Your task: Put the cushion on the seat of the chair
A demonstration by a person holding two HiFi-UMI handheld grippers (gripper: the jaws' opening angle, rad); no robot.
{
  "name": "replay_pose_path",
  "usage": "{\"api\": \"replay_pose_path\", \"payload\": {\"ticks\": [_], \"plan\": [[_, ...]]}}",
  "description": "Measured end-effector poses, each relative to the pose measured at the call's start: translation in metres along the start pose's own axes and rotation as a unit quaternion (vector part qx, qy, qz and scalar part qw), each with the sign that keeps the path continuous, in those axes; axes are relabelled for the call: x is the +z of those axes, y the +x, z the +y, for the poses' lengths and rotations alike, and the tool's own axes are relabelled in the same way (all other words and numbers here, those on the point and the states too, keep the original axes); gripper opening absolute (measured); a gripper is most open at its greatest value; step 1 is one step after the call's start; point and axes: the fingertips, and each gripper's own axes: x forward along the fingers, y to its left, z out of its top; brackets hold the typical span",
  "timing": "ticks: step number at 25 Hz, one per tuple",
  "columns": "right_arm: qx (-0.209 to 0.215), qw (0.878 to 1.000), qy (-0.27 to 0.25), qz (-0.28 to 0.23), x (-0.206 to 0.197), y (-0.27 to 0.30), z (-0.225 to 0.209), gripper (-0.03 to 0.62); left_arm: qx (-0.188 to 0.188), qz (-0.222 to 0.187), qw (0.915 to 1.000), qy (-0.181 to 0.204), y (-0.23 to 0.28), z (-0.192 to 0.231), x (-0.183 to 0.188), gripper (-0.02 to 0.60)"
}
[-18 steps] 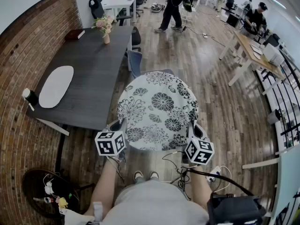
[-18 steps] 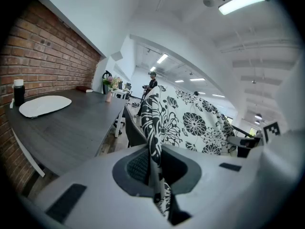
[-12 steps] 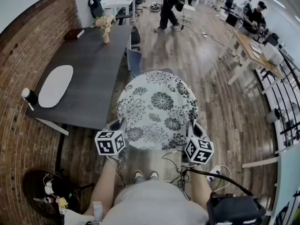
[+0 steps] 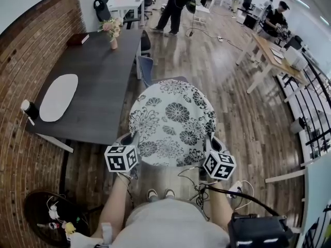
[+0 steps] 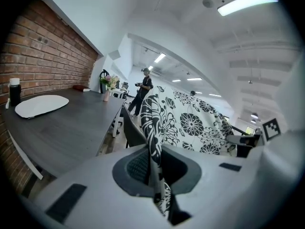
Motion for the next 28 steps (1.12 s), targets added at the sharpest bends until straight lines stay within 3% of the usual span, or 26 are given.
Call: {"api": "replay_pose_path", "payload": {"ticks": [9, 14, 28], "plan": [[-0.008, 1.000, 0.019, 0.015, -0.014, 0.006, 0.000, 0.012, -0.015, 0.023, 0.9996, 0.007, 0.014, 0.005, -0.008, 0.014], [-0.016, 0.999, 0.022, 0.017, -0.010, 0.025, -0.021, 0.012, -0.021, 0.027, 0.9994, 0.013, 0.038, -0.004, -0.003, 0.014], [0.008, 1.000, 0.010, 0.004, 0.073, 0.139, -0.103, 0.012, 0.000, 0.007, 1.0000, 0.005, 0.161, -0.036, 0.066, 0.014]]}}
